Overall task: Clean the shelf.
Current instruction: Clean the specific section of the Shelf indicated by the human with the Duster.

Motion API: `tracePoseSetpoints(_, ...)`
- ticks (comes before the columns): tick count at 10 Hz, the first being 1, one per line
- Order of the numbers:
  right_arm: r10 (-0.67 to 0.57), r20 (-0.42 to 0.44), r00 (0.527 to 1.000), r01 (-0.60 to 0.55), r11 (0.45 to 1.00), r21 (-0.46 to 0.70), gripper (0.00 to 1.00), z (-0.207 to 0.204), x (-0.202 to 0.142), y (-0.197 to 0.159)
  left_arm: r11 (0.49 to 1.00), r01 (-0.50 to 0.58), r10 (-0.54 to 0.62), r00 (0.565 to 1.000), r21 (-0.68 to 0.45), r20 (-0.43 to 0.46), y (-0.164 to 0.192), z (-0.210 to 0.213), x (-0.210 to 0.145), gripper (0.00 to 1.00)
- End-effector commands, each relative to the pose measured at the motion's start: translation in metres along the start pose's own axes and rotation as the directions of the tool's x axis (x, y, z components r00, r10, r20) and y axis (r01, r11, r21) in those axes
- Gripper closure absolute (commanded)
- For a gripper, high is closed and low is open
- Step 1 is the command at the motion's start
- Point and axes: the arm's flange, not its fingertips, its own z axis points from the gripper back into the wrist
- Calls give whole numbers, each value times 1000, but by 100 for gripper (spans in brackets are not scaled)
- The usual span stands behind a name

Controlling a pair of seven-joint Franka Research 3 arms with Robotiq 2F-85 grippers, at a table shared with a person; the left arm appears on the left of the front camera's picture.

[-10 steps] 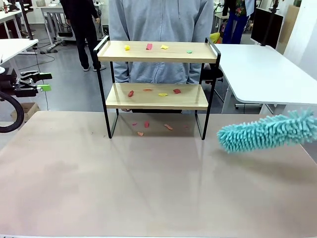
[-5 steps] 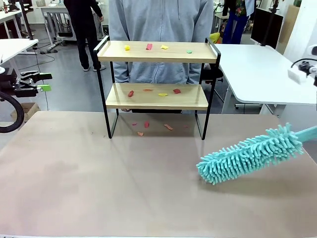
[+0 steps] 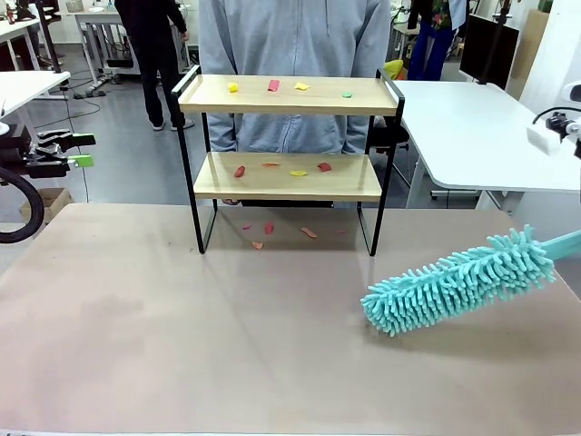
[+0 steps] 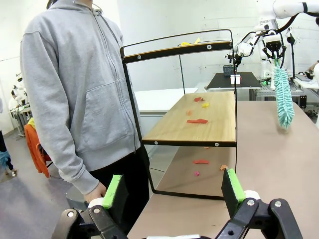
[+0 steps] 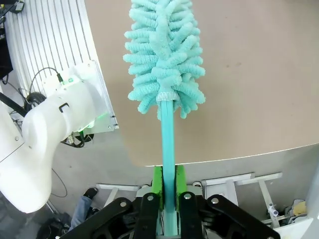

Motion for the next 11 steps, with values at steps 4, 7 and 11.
tracePoseSetpoints(4, 8, 4, 1000, -8, 1000, 4, 87, 0, -2, 0, 1000, 3, -3, 1000, -1, -6, -1, 0, 2, 0)
tracePoseSetpoints(7, 8, 4, 1000, -8, 1000, 4, 87, 0, -2, 0, 1000, 3, -3, 1000, -1, -6, -1, 0, 2, 0)
tracePoseSetpoints(11, 8, 4, 1000, -8, 1000, 4, 87, 0, -2, 0, 1000, 3, -3, 1000, -1, -6, -1, 0, 2, 0)
